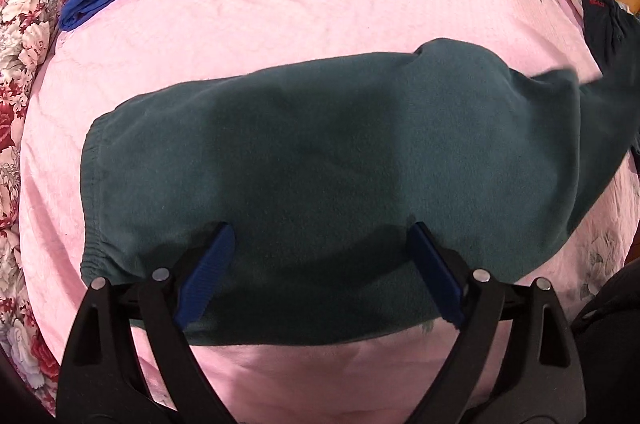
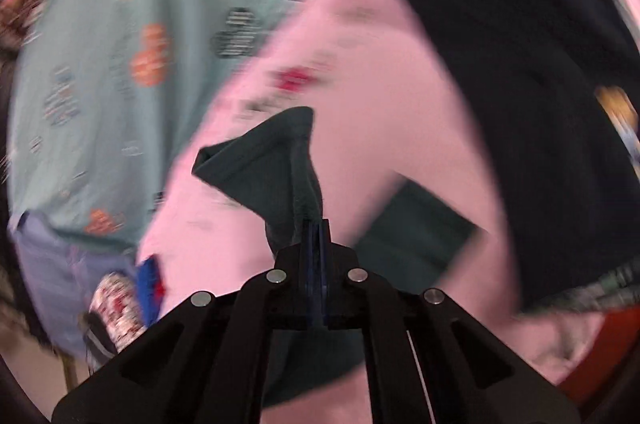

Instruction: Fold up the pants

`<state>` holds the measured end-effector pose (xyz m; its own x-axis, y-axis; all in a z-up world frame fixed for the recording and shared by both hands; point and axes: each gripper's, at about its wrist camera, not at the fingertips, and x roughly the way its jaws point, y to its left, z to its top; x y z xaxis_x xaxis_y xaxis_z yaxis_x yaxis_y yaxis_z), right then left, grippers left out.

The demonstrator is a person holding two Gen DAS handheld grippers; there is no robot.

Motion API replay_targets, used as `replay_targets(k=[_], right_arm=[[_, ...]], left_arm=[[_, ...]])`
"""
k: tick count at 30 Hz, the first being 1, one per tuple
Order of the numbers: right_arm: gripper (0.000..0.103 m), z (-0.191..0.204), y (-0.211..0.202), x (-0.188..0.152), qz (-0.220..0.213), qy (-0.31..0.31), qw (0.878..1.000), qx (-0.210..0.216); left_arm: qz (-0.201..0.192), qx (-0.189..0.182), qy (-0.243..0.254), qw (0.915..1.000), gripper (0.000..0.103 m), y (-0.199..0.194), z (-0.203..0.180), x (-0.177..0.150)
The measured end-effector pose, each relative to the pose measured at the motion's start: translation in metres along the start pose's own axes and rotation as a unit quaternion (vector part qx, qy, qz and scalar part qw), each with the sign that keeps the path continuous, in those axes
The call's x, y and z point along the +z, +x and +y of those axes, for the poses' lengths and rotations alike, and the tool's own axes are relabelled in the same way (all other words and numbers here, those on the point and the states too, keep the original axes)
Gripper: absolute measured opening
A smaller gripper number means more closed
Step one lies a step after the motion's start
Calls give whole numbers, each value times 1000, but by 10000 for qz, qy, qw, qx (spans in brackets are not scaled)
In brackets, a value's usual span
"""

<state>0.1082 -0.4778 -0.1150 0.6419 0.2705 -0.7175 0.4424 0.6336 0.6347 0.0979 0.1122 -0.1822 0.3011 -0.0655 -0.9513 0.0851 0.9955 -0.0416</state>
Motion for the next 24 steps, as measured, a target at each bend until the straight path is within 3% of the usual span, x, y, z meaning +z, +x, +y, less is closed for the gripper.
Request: replay_targets(k=[2,3,6,8,10,14,18,21,24], right_arm=[[6,-59,15,-14,423,359,9943,-910],[6,-72,14,-20,504,453,9922,-1042],[12,-71,-10,-23,296,367,9974,-543],[24,-43,-20,-16,47,-295,9976,-630],[25,-19,-15,-7,-50,-925,9930,-727],[25,30,32,14,67,-2199,9714,-898],[25,35,88,39,589,-2867,9500,-1092],[25,36,133,46,1219,-3385,9209,-1504],[23,33,149,39,1601,-3900,8903,-1722]], left_arm=[[35,21,-3,10000,93,2,-1,2],[63,51,11,10000,94,3,-2,3],[145,103,-43,9998,95,6,-6,9],[175,159,-98,9997,96,7,-7,12],[203,221,-116,9995,96,8,-9,15],[105,377,-154,9991,96,-3,-7,21],[-54,723,-427,9965,96,-21,14,26],[-21,958,-815,9921,96,-28,36,20],[-60,1157,-956,9887,96,-35,48,11]])
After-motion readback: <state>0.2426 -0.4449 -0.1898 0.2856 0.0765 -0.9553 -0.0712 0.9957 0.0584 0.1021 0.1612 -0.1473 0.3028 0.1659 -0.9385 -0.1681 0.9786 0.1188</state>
